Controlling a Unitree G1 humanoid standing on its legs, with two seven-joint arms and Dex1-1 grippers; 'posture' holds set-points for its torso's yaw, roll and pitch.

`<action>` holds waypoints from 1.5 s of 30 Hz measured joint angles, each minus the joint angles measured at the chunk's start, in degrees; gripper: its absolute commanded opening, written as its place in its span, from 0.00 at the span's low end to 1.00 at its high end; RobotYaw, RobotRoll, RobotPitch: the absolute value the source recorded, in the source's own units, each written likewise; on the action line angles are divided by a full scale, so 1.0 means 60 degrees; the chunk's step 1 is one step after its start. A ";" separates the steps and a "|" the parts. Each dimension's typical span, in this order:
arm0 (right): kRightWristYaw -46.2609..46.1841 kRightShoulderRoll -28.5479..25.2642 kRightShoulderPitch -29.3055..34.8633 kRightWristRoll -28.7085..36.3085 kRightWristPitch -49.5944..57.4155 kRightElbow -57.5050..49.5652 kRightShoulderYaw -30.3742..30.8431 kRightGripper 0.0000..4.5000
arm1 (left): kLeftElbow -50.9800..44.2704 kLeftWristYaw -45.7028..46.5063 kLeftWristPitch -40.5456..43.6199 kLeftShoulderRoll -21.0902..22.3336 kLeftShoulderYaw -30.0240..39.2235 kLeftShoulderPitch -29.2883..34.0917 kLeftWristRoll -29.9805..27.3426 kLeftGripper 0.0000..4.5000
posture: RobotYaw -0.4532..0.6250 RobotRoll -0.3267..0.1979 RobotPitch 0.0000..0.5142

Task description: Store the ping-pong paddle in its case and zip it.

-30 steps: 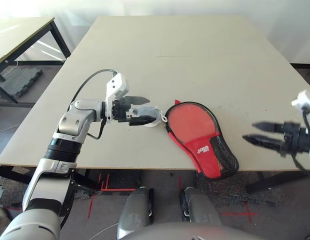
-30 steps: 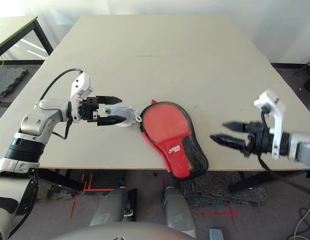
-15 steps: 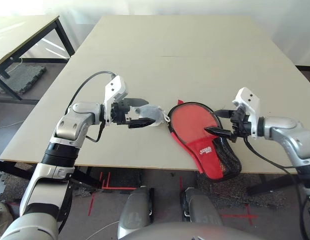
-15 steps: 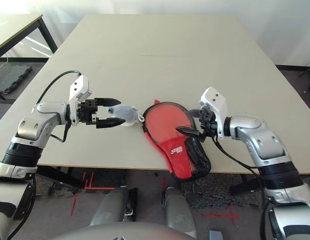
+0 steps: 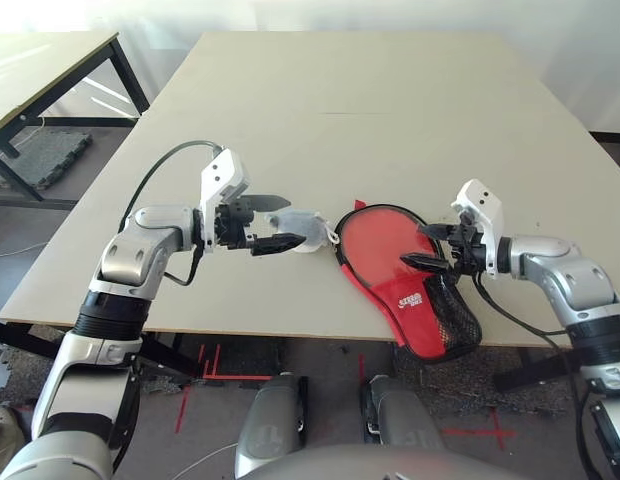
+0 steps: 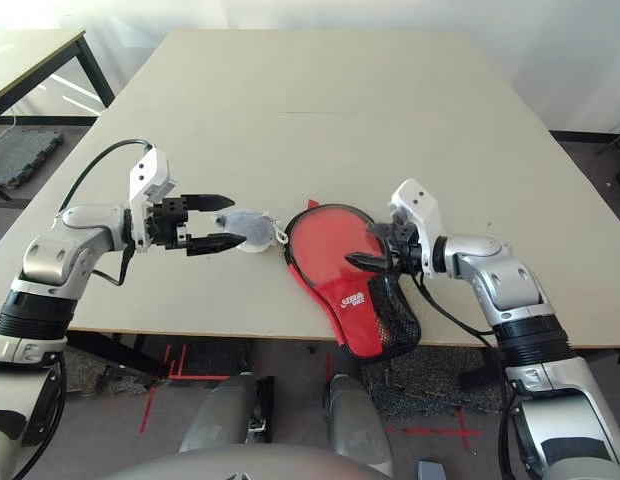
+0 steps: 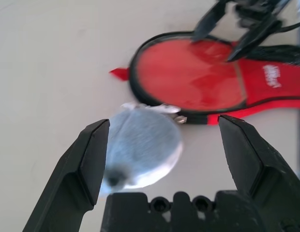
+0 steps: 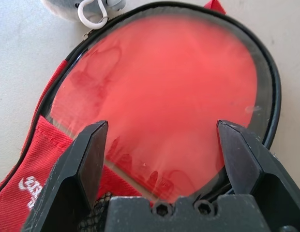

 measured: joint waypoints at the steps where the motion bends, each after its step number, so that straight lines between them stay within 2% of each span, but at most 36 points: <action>1: 0.0005 0.0007 0.0000 -0.0020 0.0028 0.0000 0.0008 0.99 | 0.0090 0.0102 -0.0070 -0.0008 0.0000 -0.0001 0.0052 1.00 | 0.57 0.62 0.11; 9: -0.0004 0.0205 -0.0027 -0.0215 0.0119 0.0033 0.0051 0.99 | 0.0578 0.0786 -0.0204 -0.0141 -0.0046 -0.0062 0.0534 1.00 | 0.57 0.62 0.11; 23: -0.0065 0.0383 -0.0067 -0.0574 0.0110 0.0142 0.0146 0.99 | 0.0583 0.1196 0.0034 -0.0486 -0.0944 -0.0463 0.1250 1.00 | 0.56 0.62 0.11; 30: -0.0222 0.0539 -0.0042 -0.0596 0.0121 0.0135 0.0145 0.99 | 0.0994 0.1207 -0.0381 -0.0545 -0.1956 -0.0775 0.2394 1.00 | 0.55 0.62 0.13; 33: -0.0297 0.0551 0.0003 -0.0595 0.0155 0.0026 0.0126 1.00 | 0.1186 0.1226 -0.0564 -0.0597 -0.2083 -0.0840 0.2666 0.87 | 0.55 0.62 0.15; 42: -0.0471 0.0537 0.0263 -0.0580 0.0310 -0.0409 -0.0012 1.00 | 0.2029 0.1296 -0.0957 -0.0898 -0.2176 -0.1463 0.3111 0.14 | 0.53 0.62 0.19; 44: -0.0496 0.0548 0.0295 -0.0567 0.0338 -0.0469 -0.0020 1.00 | 0.2259 0.1406 -0.1148 -0.0942 -0.2169 -0.1654 0.3235 0.04 | 0.53 0.62 0.20; 45: -0.0518 0.0547 0.0343 -0.0563 0.0366 -0.0548 -0.0045 1.00 | 0.2574 0.1444 -0.1307 -0.1021 -0.2175 -0.1828 0.3290 0.02 | 0.52 0.62 0.21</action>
